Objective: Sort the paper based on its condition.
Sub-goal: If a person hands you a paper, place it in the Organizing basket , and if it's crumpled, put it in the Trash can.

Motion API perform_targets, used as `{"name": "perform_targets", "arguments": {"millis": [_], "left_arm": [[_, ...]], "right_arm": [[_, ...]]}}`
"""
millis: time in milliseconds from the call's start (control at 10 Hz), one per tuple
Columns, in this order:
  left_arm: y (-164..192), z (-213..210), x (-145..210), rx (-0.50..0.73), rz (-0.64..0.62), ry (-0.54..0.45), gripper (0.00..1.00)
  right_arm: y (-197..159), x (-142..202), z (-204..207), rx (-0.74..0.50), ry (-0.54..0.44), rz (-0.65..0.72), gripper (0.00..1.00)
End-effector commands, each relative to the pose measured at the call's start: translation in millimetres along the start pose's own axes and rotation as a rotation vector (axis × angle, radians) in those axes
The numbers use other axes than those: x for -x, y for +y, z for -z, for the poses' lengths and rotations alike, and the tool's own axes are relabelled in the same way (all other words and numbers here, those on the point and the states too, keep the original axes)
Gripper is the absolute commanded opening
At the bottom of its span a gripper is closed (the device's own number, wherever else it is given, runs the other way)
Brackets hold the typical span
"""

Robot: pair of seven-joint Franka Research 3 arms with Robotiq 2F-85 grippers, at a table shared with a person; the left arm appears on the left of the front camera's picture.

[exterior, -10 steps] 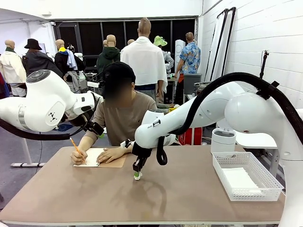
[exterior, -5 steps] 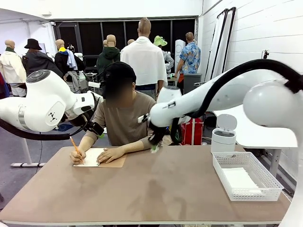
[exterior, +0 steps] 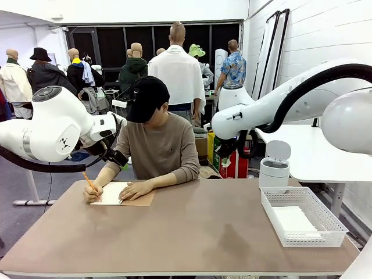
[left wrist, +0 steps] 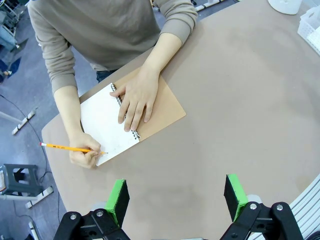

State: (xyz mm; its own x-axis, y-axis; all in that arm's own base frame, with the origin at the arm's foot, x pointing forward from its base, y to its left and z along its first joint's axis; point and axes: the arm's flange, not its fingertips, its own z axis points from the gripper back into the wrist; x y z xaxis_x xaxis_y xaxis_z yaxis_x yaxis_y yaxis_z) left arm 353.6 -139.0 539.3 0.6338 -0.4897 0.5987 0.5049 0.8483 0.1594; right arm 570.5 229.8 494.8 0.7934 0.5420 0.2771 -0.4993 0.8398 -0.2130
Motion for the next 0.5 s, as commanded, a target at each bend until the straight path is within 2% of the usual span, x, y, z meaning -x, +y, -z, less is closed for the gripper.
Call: {"name": "perform_targets", "arguments": {"millis": [0,100,400], "left_arm": [[1,0,1,0.002,-0.001,0.000,1.00],[1,0,1,0.002,-0.001,0.000,1.00],[1,0,1,0.002,-0.001,0.000,1.00]], "right_arm": [[11,1,-3,0.012,0.013,0.034,0.13],[0,0,0,0.000,0.000,0.000,0.13],[0,0,0,0.000,0.000,0.000,0.13]]}}
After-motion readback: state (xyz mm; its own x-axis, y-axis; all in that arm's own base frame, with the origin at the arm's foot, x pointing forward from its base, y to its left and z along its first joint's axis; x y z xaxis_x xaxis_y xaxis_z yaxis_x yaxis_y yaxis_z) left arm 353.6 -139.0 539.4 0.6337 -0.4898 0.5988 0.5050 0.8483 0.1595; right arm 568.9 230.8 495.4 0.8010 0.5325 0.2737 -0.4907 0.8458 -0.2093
